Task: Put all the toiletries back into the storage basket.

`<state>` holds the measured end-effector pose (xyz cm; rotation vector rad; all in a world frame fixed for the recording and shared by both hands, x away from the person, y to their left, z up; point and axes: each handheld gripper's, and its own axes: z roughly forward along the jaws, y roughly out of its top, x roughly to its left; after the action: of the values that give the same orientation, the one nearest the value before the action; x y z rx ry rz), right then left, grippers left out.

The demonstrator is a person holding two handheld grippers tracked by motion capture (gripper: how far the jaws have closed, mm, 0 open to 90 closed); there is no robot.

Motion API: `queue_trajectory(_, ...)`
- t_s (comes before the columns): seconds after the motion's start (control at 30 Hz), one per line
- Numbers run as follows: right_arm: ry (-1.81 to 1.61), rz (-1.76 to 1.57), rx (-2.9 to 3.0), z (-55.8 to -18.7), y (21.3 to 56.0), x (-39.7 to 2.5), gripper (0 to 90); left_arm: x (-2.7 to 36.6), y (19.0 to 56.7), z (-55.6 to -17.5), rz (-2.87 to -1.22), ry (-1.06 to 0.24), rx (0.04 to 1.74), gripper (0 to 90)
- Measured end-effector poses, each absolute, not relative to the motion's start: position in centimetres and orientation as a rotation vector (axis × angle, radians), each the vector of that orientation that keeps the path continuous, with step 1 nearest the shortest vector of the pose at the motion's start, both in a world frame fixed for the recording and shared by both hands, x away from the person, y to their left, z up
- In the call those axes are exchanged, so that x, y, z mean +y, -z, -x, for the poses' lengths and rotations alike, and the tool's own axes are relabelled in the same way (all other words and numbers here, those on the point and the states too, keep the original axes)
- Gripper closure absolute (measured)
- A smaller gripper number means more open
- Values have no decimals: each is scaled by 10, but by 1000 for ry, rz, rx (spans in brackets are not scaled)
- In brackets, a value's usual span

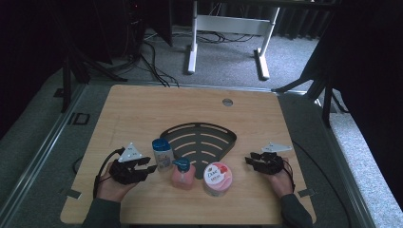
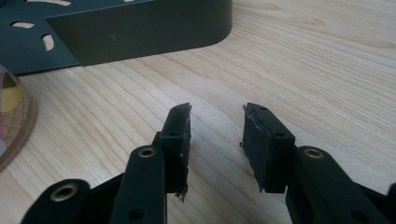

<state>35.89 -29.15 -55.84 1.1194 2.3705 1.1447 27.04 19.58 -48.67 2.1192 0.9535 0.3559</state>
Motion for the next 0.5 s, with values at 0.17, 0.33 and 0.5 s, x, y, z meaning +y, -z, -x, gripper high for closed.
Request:
queue_trajectory(0.17, -1161, -1136, 2373, -360, 558, -292, 563, 197, 483, -273, -2124, -336, 937, 569)
queue_trajectory(0.33, -1182, -1163, 2373, -361, 559, -292, 523, 198, 477, -275, -2136, -328, 913, 560)
queue_trajectory(0.5, -1180, -1165, 2369, -361, 559, -291, 504, 198, 473, -278, -2158, -320, 901, 582)
